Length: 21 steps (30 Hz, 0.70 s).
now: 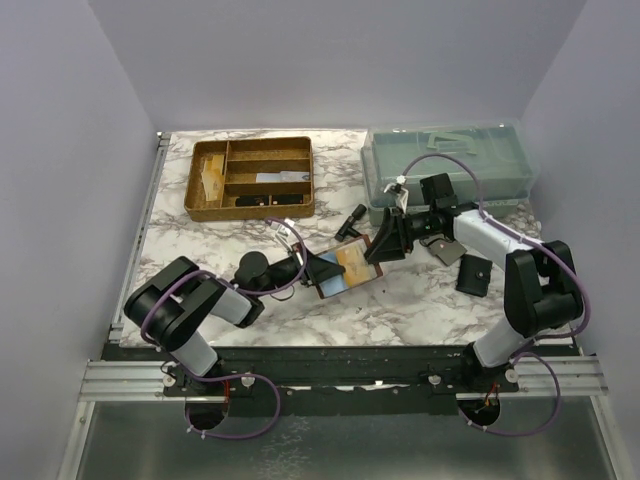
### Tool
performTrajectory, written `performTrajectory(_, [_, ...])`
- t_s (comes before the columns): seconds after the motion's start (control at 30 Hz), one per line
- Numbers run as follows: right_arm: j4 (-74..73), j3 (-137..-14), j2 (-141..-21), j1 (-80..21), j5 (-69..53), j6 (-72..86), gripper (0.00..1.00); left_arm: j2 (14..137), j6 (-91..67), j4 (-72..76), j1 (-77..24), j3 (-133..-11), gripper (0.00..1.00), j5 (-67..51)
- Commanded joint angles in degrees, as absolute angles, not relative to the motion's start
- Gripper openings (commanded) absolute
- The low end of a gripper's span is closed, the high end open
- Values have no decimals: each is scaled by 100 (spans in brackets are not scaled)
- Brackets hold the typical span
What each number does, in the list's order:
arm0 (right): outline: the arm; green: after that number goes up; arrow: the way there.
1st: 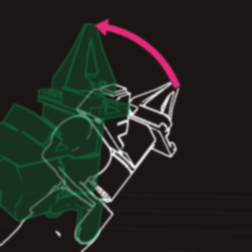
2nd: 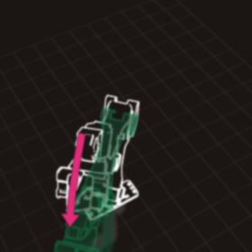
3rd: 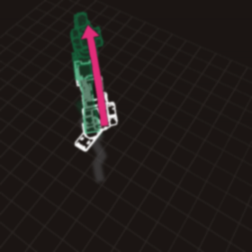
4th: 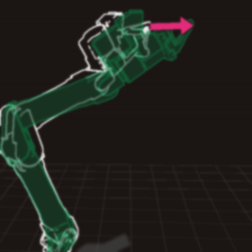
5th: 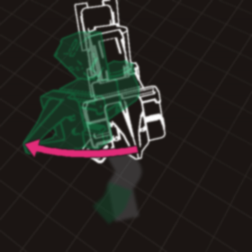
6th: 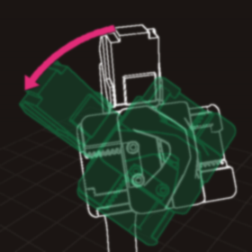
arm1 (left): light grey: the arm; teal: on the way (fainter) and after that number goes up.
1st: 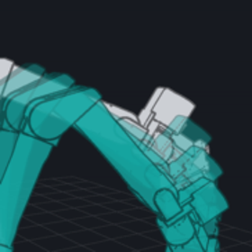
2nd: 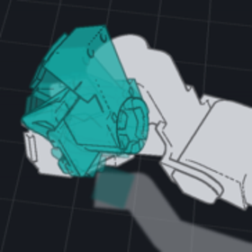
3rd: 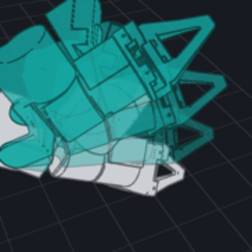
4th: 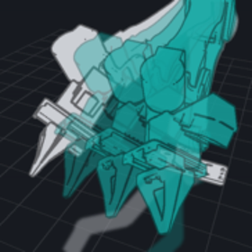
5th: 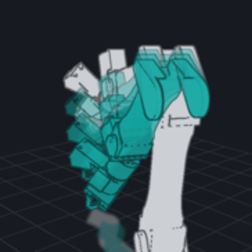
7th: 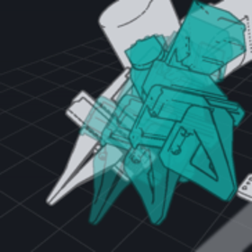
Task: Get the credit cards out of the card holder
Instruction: Remove the credit card from the card holder.
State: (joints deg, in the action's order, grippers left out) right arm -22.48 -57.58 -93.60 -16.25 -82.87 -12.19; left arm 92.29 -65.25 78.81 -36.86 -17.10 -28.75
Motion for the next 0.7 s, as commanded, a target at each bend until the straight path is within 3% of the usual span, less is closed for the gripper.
performTrajectory(0.0, [-2557, -5911, -9010, -1237, -8493, -1589, 49, 8937, -6300, 8241, -3582, -1511, 0, -3005])
performTrajectory(0.13, [-2376, -5820, -8824, -894, -8337, -1398, 49, 8653, -6210, 8084, -3495, -1406, 0, -3112])
performTrajectory(0.27, [-1475, -5422, -8689, -835, -7821, -626, 63, 8338, -6127, 7861, -3481, -1404, 0, -3222])
performTrajectory(0.47, [-1482, -5406, -8867, -937, -8143, -567, 77, 8185, -6149, 7682, -3496, -1546, 0, -3327])
performTrajectory(0.67, [-1347, -5355, -8907, -1173, -8310, -454, 74, 8378, -6170, 7682, -3639, -1811, 0, -3340])
